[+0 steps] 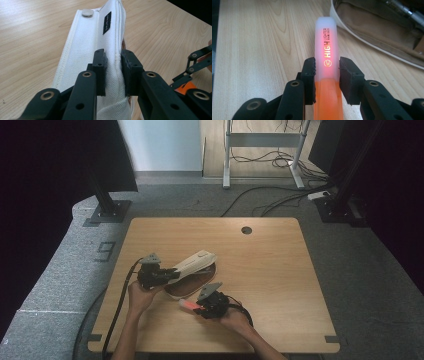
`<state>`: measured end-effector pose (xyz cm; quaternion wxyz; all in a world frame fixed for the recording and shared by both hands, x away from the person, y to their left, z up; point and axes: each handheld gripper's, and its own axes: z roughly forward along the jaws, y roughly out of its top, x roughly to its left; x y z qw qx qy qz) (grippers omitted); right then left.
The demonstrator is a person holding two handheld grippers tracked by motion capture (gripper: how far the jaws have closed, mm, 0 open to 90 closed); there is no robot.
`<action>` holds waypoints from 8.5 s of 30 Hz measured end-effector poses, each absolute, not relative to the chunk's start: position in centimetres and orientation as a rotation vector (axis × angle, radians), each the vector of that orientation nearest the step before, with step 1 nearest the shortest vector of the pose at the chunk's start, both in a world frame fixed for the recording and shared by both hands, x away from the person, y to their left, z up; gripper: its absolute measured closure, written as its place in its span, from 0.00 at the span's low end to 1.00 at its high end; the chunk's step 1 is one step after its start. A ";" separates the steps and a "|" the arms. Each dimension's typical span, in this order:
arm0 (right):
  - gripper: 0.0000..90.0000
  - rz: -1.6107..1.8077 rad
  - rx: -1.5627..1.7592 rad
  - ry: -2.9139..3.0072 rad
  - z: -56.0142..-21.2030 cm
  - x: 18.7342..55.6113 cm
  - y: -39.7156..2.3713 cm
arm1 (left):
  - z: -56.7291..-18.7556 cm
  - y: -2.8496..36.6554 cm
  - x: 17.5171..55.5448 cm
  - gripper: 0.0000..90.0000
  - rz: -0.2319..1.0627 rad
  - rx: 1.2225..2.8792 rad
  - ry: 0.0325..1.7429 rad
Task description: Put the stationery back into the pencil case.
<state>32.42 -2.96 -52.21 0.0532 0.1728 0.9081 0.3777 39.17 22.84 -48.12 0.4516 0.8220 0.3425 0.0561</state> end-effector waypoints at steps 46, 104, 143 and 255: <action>0.73 1.087 0.574 2.698 -50.6 37.8 -2.7 | -48.0 23.0 39.2 0.83 0.140 2.017 0.845; 0.61 1.030 0.623 2.677 -52.0 40.4 -2.5 | -48.1 22.8 39.2 0.83 0.127 2.025 0.850; 0.80 1.037 0.709 2.639 -53.0 41.4 -1.5 | -48.4 22.6 39.3 0.82 0.093 2.037 0.842; 0.01 0.994 1.034 2.416 -54.6 32.9 -20.0 | -54.5 25.1 33.2 0.00 0.256 2.247 0.890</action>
